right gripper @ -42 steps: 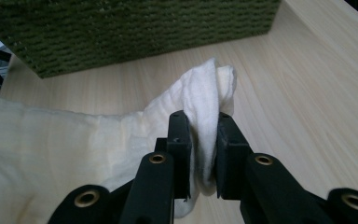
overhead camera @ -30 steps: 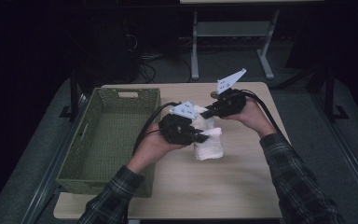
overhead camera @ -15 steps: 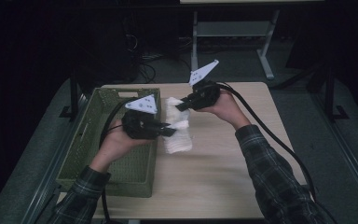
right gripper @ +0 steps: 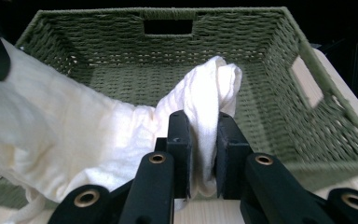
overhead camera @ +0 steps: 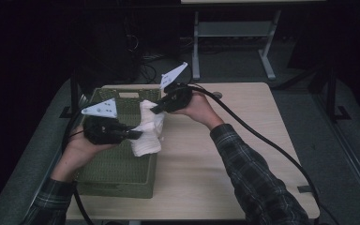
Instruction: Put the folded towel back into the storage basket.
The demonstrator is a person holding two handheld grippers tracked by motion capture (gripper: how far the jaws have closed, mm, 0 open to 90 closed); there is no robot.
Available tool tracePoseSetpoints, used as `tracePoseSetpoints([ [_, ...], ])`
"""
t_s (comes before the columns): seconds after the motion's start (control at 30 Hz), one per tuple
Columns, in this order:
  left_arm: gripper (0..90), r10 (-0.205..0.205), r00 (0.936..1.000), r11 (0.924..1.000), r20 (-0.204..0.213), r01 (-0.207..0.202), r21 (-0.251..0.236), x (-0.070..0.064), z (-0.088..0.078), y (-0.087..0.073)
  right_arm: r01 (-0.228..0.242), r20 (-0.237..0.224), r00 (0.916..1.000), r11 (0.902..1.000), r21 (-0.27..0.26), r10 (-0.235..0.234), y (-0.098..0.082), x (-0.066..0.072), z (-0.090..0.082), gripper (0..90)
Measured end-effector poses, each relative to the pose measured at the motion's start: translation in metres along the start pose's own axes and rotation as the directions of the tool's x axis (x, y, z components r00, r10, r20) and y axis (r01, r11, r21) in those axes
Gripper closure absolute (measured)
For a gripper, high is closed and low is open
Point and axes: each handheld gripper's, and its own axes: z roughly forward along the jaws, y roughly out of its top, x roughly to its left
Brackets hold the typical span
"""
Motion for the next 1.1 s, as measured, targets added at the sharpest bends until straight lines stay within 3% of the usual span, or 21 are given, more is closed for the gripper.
tracePoseSetpoints([
  [0.37, 81.0, -0.04, 0.9992, 0.9988, -0.005, 0.041, 0.029, 0.006, -0.016, -0.042, 0.019, -0.038, 0.9991, 0.9997, 0.016, -0.019, 0.014, 0.009, 0.053, 78.2],
  [0.73, 79.9, -0.062, 0.9972, 0.9963, 0.042, 0.059, 0.063, 0.002, -0.004, -0.064, 0.026, -0.07, 0.9973, 0.9988, 0.041, -0.023, 0.005, 0.019, 0.071, 78.2],
  [0.77, 77.3, -0.069, 0.997, 0.996, 0.037, 0.066, 0.061, 0.002, -0.003, -0.066, 0.028, -0.071, 0.9972, 0.9986, 0.045, -0.024, 0.004, 0.02, 0.072, 78.2],
  [0.83, 61.0, -0.089, 0.9956, 0.9947, 0.027, 0.088, 0.053, 0.005, 0.0, -0.067, 0.028, -0.078, 0.9966, 0.9988, 0.04, -0.025, 0.003, 0.02, 0.075, 78.2],
  [0.9, 51.5, -0.103, 0.9946, 0.9942, 0.006, 0.103, 0.032, 0.007, 0.003, -0.067, 0.028, -0.074, 0.9969, 0.9984, 0.049, -0.024, 0.001, 0.019, 0.079, 78.2],
  [1.1, 38.5, -0.103, 0.9945, 0.9946, -0.021, 0.103, -0.018, 0.011, 0.013, -0.06, 0.021, -0.065, 0.9977, 0.9987, 0.046, -0.018, -0.002, 0.009, 0.084, 78.2],
])
